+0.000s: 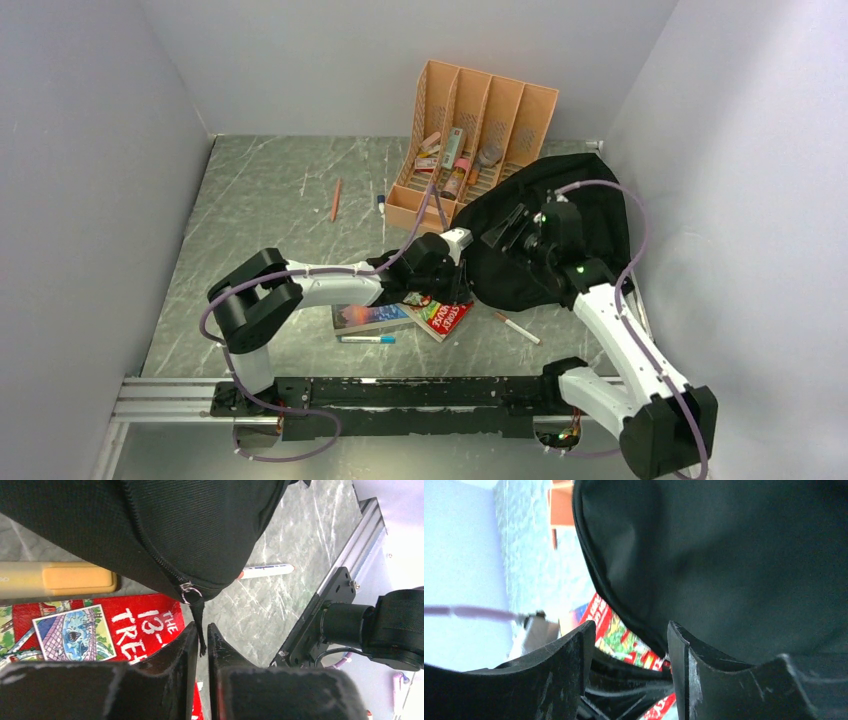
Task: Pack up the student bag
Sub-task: Unzip the student bag at the center of the board.
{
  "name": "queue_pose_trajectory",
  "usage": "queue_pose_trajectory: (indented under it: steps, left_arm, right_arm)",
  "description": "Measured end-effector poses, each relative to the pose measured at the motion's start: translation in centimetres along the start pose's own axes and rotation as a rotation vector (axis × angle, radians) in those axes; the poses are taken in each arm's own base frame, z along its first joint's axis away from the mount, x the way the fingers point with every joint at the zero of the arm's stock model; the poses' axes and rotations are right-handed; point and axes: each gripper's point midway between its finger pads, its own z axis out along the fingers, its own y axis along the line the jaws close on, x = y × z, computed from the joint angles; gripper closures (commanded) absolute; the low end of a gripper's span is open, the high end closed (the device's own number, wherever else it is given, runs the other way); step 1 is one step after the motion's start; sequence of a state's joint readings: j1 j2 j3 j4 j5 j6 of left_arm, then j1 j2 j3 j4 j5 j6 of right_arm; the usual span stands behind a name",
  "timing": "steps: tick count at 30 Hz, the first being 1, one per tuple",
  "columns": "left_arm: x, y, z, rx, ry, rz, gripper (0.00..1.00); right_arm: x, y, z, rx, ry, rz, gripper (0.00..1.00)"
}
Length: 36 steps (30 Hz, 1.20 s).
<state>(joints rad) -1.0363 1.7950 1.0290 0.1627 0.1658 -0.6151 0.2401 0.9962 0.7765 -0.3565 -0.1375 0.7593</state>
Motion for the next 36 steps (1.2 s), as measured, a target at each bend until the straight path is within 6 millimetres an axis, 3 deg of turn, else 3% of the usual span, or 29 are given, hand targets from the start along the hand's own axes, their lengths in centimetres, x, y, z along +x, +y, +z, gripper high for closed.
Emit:
queue_pose_trajectory:
  steps: [7, 11, 18, 26, 36]
  left_arm:
    - [0.3, -0.6, -0.1, 0.038, 0.018, 0.015, 0.56]
    - [0.7, -0.4, -0.6, 0.034, 0.029, 0.025, 0.53]
    - [0.8, 0.6, -3.9, -0.017, 0.007, 0.049, 0.47]
    - [-1.7, 1.5, -8.0, -0.077, -0.123, 0.060, 0.40]
    - [-3.2, 3.8, -8.3, -0.149, -0.159, 0.034, 0.43]
  right_arm:
    - [6.9, -1.7, -0.7, 0.028, 0.133, 0.085, 0.42]
    - [9.9, -3.4, -0.7, 0.077, 0.205, 0.117, 0.45]
    - [11.4, -3.4, -0.8, 0.080, 0.262, 0.116, 0.47]
    - [13.4, -3.4, -0.3, 0.078, 0.341, 0.094, 0.54]
    - [14.2, -3.1, 0.8, 0.059, 0.349, 0.084, 0.64]
